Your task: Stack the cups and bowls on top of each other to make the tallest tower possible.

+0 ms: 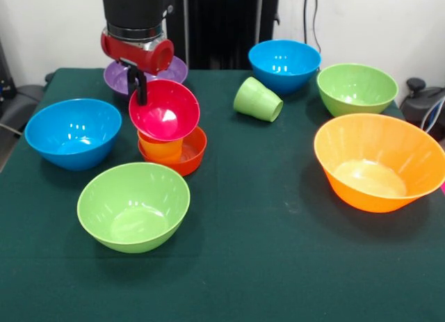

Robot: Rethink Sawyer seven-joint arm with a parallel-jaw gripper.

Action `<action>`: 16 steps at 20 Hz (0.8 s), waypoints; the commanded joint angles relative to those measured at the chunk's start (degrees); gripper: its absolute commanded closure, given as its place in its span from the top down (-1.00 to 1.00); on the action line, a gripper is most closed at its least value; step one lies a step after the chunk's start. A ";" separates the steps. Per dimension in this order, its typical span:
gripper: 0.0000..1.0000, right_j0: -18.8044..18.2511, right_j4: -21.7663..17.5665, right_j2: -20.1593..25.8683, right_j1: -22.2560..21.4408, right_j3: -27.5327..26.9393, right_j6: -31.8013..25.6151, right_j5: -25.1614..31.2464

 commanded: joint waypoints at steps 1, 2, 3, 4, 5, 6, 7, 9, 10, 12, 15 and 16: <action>-1.00 1.97 -0.86 3.14 3.37 2.05 5.99 -3.24; -1.00 2.03 -0.83 3.09 3.36 2.09 6.06 -3.22; -1.00 2.06 -0.74 3.07 3.52 1.70 6.04 -3.05; -1.00 2.05 -0.71 3.09 3.55 1.72 6.06 -3.05; -1.00 1.97 -0.69 3.17 3.63 1.67 6.03 -3.12; -1.00 1.89 -0.67 3.25 3.71 1.63 6.01 -3.19; -1.00 1.81 -0.71 3.28 3.86 1.45 5.92 -3.25; -1.00 1.63 -0.89 3.42 4.14 1.35 5.74 -3.63; -1.00 1.39 -0.89 3.70 4.29 1.38 5.61 -3.84; -1.00 0.95 -0.99 4.29 4.45 1.58 5.38 -4.53; -1.00 0.63 -0.91 4.57 4.42 1.94 5.38 -4.91; -1.00 0.45 -0.86 4.75 4.32 2.13 5.32 -5.01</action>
